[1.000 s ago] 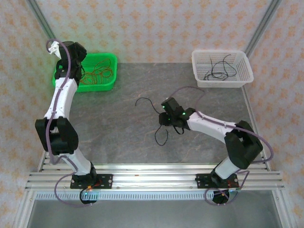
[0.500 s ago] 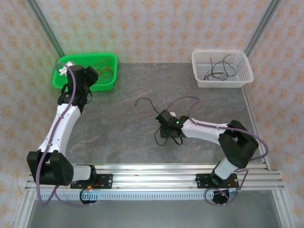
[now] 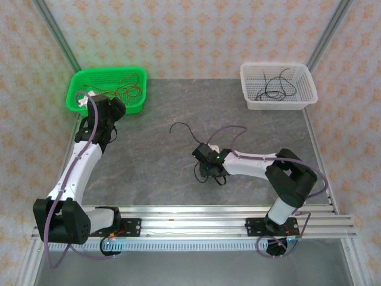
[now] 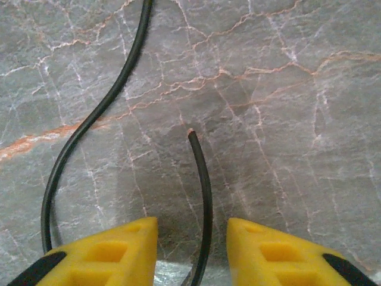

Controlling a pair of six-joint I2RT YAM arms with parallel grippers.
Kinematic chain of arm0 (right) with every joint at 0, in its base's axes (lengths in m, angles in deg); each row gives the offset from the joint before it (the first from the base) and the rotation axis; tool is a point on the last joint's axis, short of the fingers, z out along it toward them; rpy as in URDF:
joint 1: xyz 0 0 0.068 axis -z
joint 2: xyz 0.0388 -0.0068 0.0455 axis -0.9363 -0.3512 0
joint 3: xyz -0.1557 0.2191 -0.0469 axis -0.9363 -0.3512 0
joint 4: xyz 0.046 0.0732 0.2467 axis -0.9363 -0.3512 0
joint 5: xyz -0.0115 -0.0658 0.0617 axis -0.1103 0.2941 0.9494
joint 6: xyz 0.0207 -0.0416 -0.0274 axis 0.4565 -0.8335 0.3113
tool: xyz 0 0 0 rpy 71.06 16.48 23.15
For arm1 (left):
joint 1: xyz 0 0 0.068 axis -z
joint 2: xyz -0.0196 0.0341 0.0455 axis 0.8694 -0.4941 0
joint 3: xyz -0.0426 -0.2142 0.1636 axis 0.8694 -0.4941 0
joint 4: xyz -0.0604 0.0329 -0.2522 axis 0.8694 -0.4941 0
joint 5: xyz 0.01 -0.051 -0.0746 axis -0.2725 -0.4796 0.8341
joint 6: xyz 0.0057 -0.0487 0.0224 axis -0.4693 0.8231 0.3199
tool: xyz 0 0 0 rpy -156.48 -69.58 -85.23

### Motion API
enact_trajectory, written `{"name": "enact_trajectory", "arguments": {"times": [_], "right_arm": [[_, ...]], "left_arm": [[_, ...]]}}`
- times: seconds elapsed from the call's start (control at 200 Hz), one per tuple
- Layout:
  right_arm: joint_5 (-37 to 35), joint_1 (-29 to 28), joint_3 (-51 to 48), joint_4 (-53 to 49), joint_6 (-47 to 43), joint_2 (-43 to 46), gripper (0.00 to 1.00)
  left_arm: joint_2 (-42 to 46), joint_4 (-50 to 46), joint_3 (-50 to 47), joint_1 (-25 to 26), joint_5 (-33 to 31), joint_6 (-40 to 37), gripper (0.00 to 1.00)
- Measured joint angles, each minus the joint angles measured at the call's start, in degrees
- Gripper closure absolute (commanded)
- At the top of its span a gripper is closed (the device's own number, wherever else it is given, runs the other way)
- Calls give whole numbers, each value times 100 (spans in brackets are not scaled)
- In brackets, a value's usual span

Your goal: Untangle the cables

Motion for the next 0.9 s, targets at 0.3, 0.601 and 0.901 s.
{"name": "enact_trajectory", "arguments": {"times": [0.3,0.601,0.901], "right_arm": [[-254,0,-48,-83,138,-4,100],[-339,-2,-46,-85,94,22,100],[-841,-11,474,-105,-496,525,100]], "left_arm": [[437,-7,-76,151,85,4,23],[992,-55,-372,162,166,4,24],[1320,-164,-514,186,365,9,24]]}}
